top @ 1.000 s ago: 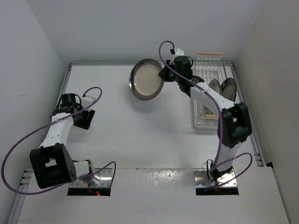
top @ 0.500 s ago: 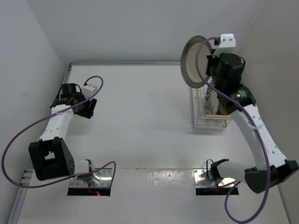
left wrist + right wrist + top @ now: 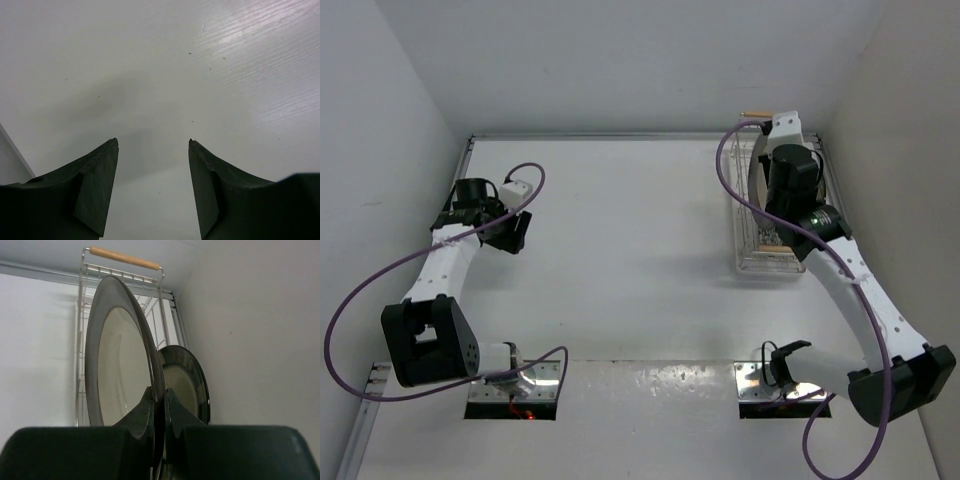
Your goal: Load the plates into the dish rack
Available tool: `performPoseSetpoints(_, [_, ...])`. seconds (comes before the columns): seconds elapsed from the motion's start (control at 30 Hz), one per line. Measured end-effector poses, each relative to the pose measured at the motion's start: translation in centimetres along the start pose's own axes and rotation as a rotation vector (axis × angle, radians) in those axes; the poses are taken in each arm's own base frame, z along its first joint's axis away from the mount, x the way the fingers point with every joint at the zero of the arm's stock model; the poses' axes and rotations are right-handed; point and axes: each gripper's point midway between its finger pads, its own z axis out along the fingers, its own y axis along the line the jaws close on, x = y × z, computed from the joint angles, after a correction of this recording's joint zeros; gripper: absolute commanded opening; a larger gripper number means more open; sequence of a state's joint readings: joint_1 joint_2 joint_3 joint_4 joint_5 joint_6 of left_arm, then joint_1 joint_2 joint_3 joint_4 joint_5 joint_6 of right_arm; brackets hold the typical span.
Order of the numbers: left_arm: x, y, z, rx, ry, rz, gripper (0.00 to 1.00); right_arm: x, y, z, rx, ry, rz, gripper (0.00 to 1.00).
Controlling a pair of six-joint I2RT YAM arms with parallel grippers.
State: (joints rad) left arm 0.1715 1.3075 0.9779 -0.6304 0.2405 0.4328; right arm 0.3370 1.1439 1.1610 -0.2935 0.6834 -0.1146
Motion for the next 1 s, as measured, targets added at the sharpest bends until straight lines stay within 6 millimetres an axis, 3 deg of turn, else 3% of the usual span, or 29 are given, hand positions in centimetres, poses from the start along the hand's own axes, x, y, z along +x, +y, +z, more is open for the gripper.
performPoseSetpoints(0.3, [-0.1, -0.1, 0.0, 0.006, -0.004, 0.0, 0.62, -0.2, -0.8, 0.1, 0.055, -0.024, 0.011, 0.0])
performPoseSetpoints(0.83, [0.0, -0.1, 0.0, 0.006, -0.004, 0.0, 0.62, 6.6, 3.6, 3.0, 0.003, 0.138, -0.069, 0.0])
performPoseSetpoints(1.0, [0.0, -0.1, 0.0, 0.005, -0.003, 0.001, 0.62, 7.6, 4.4, 3.6, -0.002, 0.167, -0.07, 0.0])
